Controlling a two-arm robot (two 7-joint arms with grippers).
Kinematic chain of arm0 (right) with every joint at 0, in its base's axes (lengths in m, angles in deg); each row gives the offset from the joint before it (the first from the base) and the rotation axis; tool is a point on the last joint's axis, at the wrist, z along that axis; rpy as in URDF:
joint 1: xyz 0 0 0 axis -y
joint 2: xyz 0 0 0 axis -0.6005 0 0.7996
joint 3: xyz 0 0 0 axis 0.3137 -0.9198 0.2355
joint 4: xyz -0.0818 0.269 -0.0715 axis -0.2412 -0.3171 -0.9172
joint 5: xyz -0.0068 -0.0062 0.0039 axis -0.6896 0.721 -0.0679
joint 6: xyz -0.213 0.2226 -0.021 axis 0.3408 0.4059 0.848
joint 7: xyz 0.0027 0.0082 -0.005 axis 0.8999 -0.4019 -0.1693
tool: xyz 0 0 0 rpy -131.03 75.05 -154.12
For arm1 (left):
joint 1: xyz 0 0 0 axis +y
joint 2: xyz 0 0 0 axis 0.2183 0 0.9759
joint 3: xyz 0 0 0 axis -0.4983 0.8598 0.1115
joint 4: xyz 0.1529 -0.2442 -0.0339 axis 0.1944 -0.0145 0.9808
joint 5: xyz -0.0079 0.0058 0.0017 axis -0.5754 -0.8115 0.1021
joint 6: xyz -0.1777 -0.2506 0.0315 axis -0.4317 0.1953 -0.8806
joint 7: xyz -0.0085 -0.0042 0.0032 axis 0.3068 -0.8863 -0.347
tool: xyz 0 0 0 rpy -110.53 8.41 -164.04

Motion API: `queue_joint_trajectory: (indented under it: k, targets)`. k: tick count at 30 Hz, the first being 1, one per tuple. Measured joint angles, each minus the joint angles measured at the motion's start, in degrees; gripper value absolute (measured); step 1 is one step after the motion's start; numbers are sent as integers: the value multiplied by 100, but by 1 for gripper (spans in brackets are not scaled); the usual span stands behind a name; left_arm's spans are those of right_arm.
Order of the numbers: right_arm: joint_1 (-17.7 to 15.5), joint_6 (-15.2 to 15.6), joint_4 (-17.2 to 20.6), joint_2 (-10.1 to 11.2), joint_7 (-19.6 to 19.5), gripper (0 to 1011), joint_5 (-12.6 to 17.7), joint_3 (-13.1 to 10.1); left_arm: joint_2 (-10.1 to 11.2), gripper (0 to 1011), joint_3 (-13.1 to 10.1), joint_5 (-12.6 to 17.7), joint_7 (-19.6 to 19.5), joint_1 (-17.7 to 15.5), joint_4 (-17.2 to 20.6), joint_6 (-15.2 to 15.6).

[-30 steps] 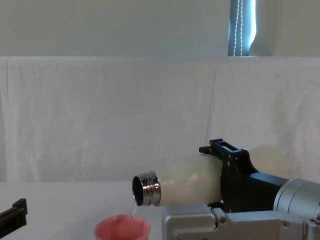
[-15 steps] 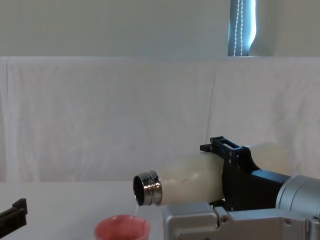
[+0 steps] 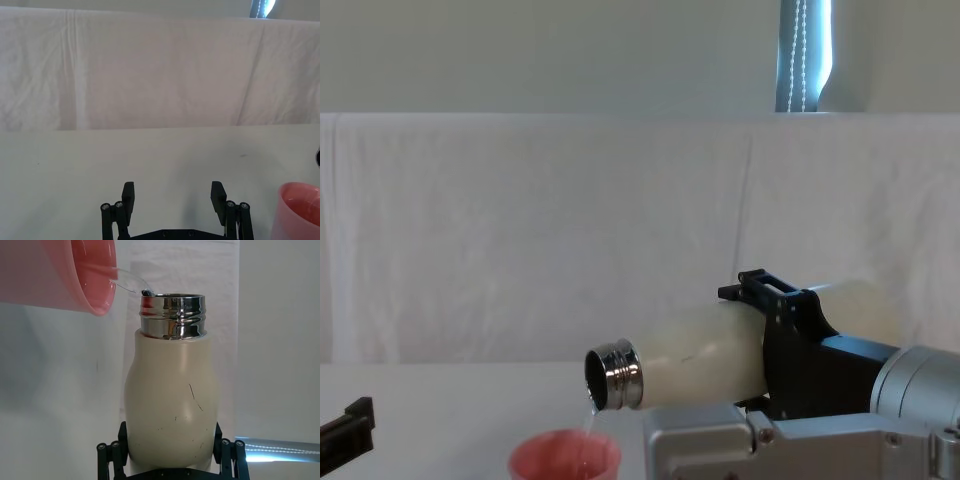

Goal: Grasp the thermos with one hand and pour water into the cup lid.

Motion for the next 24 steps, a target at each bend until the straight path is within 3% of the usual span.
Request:
queue_joint_trajectory:
  k: [24]
  targets:
    - [18,29,50,32,71,956,-27,5,0,1001,0,0,0,0,0,0]
